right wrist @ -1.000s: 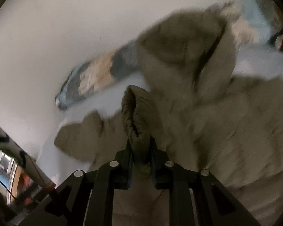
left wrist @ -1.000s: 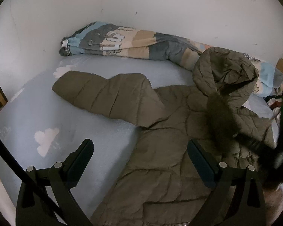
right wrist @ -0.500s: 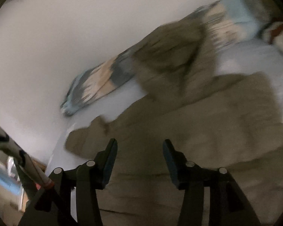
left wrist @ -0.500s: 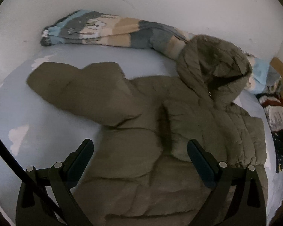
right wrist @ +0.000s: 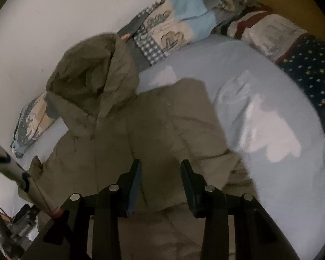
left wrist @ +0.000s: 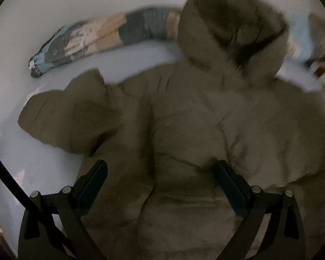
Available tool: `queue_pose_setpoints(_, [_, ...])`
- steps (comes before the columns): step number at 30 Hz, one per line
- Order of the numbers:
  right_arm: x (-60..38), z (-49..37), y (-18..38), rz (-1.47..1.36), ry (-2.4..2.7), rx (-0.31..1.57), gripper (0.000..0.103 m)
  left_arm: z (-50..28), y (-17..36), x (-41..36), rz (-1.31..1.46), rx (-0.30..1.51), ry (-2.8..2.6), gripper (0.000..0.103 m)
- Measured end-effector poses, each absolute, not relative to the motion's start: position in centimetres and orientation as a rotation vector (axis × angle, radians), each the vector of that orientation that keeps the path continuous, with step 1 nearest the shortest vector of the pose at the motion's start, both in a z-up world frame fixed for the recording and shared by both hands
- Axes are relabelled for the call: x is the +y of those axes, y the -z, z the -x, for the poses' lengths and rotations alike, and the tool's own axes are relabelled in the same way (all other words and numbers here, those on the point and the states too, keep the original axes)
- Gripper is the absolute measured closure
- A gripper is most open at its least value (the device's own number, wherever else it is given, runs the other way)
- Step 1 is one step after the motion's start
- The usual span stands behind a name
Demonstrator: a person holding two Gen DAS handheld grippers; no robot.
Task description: Fold large clothes
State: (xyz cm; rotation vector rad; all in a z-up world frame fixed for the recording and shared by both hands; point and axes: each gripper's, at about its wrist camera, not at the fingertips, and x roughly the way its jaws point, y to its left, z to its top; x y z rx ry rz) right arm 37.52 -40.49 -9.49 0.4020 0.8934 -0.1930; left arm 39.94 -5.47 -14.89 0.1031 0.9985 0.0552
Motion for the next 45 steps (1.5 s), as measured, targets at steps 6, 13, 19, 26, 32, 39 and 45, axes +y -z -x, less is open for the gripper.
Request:
queue_pose_setpoints(6, [-38.2,-39.3,14.0,-0.312,0.217,1.024,0.062,-40.4,16.3,-5.2,-0.095,1.055,-0.050,0.003])
queue_pose_setpoints(13, [-37.5,-39.4,14.3,-0.286,0.237,1.074,0.061,-39.9,14.7,-4.4,-0.033,1.045,-0.035,0.003])
queue_pose_setpoints(19, [-34.2,-38.5,10.6,-0.202,0.216,0.966,0.060,-38.8,11.7,-4.4,-0.048,0.954,-0.024,0.003])
queue_pose_setpoints(26, [-28.0,-38.6,10.4,-0.114,0.062,0.951,0.057,-39.6,14.2,-4.0,-0.048,1.062,-0.029,0.003])
queue_pose_setpoints(32, [-25.7,-38.9,13.1,-0.055,0.020,1.024,0.050,-39.7,13.8,-4.2,-0.042,1.060,-0.021,0.003])
queue_pose_setpoints(39, [-25.8,-38.6,12.0,-0.080,0.010,0.989,0.050,-39.1,10.0,-2.5,0.033,0.977,-0.009,0.003])
queue_pose_setpoints(45, [-23.0,-38.2,11.7,-0.025,-0.055,0.970,0.050,-39.0,8.0,0.8,0.068,0.941,-0.036,0.003])
